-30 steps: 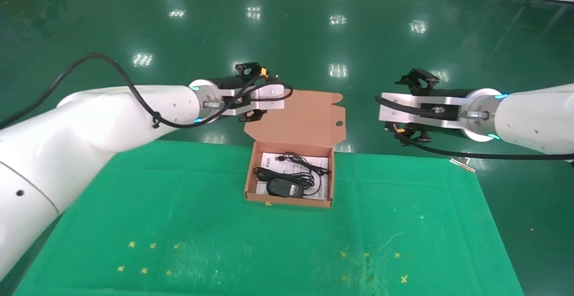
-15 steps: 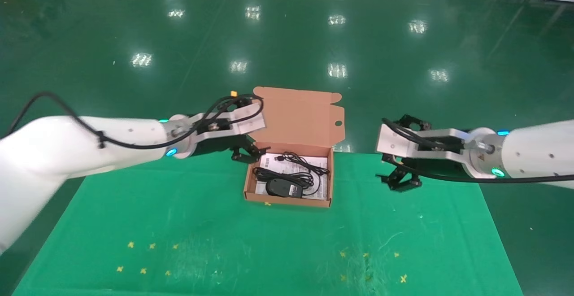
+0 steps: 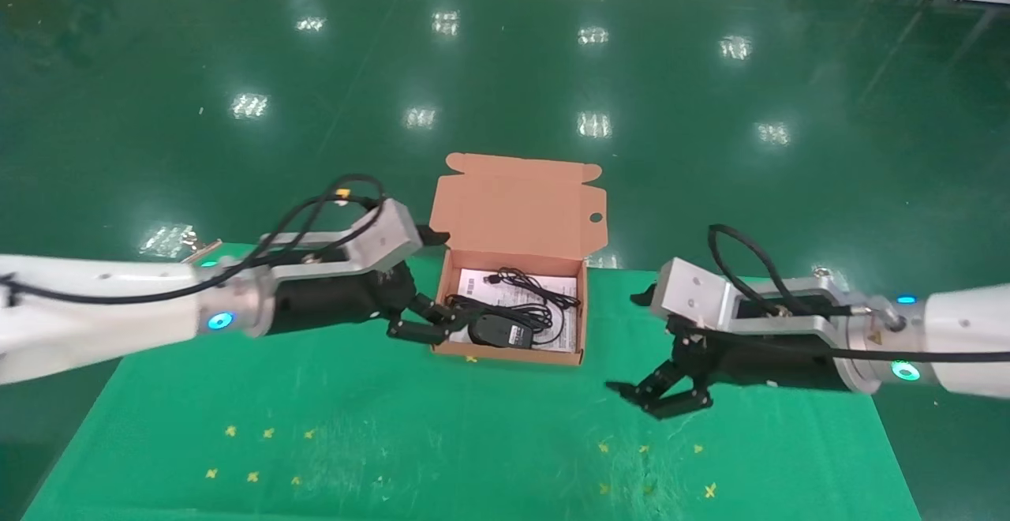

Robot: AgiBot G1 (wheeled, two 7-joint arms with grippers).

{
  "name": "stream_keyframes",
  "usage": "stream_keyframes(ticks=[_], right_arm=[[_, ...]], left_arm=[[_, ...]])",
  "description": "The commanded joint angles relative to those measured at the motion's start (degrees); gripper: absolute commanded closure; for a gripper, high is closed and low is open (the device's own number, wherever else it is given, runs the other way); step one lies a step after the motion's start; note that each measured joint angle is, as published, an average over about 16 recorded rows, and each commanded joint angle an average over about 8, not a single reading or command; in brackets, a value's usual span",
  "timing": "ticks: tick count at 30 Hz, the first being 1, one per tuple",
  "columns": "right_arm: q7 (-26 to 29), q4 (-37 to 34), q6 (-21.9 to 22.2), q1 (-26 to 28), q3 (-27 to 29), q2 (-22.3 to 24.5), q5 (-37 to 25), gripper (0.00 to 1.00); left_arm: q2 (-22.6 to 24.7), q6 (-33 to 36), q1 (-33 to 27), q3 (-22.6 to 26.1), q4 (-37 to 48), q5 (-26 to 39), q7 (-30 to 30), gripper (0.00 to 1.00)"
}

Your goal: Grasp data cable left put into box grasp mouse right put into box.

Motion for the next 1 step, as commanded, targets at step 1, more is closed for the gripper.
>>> stream_keyframes(ticks=[1], right_arm=[[-1.5,0.1,-2.5,-2.4,3.4,0.7,4.5,0.00]], left_arm=[[-2.4,3.5,2.1,-2.8,-2.2,-3.6,-0.5,0.00]])
